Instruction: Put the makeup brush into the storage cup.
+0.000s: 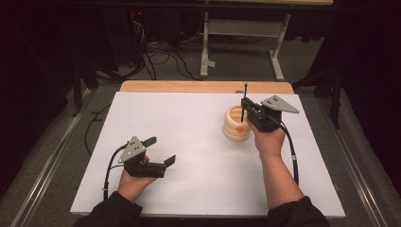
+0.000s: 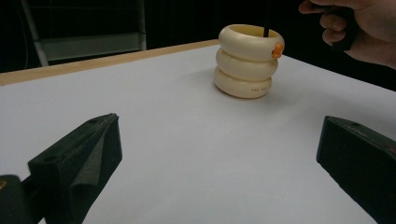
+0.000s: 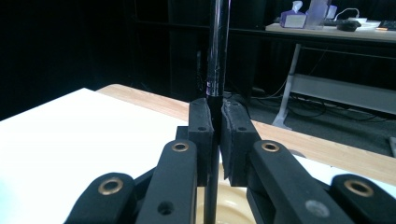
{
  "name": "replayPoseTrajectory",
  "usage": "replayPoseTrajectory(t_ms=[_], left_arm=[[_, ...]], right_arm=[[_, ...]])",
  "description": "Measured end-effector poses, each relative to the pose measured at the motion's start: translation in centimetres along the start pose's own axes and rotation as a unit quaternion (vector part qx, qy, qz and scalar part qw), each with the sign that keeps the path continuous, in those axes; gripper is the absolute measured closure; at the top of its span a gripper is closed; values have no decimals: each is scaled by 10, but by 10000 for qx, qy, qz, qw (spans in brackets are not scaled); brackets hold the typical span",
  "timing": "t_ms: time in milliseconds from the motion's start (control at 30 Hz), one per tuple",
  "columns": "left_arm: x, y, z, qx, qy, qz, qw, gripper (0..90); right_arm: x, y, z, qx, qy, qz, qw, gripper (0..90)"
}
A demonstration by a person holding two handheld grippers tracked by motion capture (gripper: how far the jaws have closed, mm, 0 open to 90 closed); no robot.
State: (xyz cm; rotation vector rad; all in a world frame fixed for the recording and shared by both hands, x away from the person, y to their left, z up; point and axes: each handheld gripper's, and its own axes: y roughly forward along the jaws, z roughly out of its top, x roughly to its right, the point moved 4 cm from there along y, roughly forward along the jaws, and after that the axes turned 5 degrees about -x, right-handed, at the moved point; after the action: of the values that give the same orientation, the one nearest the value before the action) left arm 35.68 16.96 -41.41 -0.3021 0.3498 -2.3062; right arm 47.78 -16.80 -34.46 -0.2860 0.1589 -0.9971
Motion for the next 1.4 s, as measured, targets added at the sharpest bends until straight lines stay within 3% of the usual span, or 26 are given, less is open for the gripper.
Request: replayPoseTrajectory(t_ms=[1000, 1400], left_arm=[[1, 1, 0, -13, 17, -6, 10000, 11], [1, 1, 0, -8, 16, -3, 10000, 11]], right_arm=[[4, 2, -36, -319, 93, 0, 9994, 857], [5, 3, -40, -388, 77, -24, 9992, 853]])
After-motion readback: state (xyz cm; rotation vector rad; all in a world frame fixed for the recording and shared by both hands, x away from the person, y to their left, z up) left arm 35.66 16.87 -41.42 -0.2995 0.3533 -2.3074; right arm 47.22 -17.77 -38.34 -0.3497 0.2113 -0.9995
